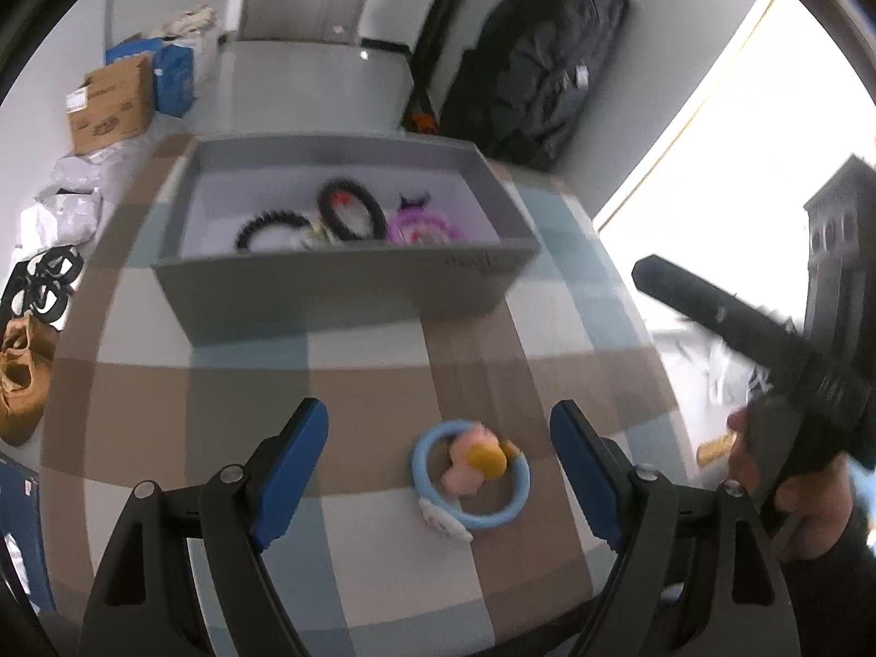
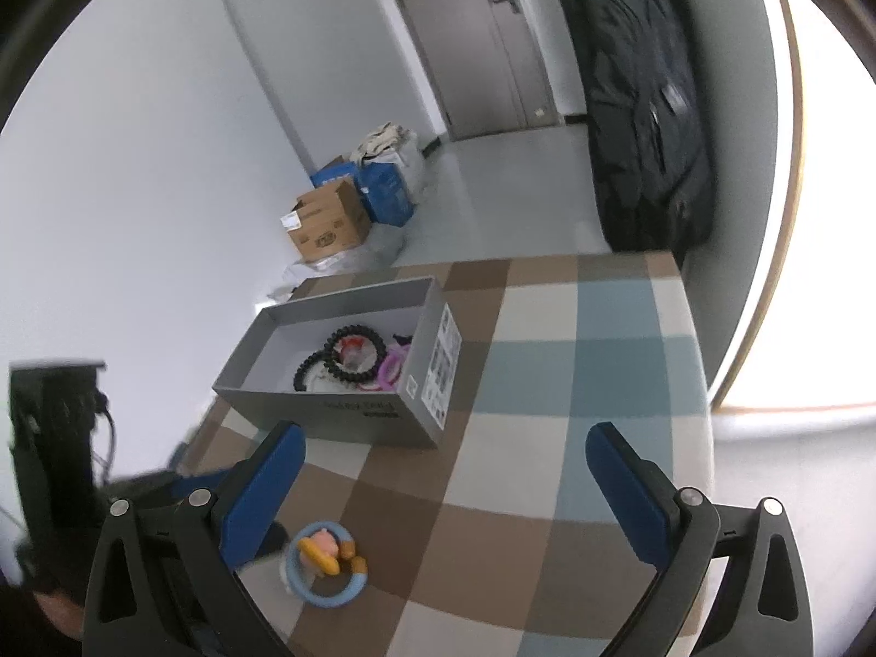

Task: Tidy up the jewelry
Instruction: 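Withdraw both grippers from the box toward the table, then close the left gripper on the blue ring teether and lift it, then grasp the pink-and-yellow toy with the right gripper while the left holds the blue ring, then carry ring and toy into the grey box and open both grippers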

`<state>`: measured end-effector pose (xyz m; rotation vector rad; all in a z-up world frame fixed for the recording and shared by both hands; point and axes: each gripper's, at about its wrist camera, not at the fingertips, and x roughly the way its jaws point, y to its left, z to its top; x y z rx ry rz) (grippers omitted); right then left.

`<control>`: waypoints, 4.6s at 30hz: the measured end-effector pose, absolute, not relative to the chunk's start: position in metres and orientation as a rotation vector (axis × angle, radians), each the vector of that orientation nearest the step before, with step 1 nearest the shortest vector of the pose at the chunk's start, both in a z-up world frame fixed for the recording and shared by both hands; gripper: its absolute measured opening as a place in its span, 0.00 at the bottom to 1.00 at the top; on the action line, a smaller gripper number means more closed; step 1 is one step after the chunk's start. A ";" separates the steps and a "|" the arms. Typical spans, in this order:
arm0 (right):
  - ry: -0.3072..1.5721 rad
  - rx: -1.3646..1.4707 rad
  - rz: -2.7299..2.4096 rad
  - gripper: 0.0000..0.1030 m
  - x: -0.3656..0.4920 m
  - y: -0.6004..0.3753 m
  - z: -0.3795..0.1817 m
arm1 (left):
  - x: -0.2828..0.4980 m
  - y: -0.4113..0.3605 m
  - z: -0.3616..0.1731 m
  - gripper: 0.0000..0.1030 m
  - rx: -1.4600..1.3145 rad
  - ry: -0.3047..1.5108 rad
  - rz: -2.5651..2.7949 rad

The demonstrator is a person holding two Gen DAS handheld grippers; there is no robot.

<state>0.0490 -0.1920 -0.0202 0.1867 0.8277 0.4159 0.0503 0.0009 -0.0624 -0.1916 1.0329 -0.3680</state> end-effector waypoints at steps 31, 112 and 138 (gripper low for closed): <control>0.879 0.190 0.381 1.00 0.046 -0.201 -0.027 | 0.029 -0.049 -0.087 0.55 0.181 1.062 -0.381; 0.953 0.046 0.533 0.22 0.008 -0.106 -0.043 | 0.041 0.076 -0.016 0.56 -0.467 0.864 -0.291; 0.824 0.069 0.579 0.22 0.065 -0.106 0.002 | 0.091 0.071 -0.021 0.56 -0.449 0.837 -0.286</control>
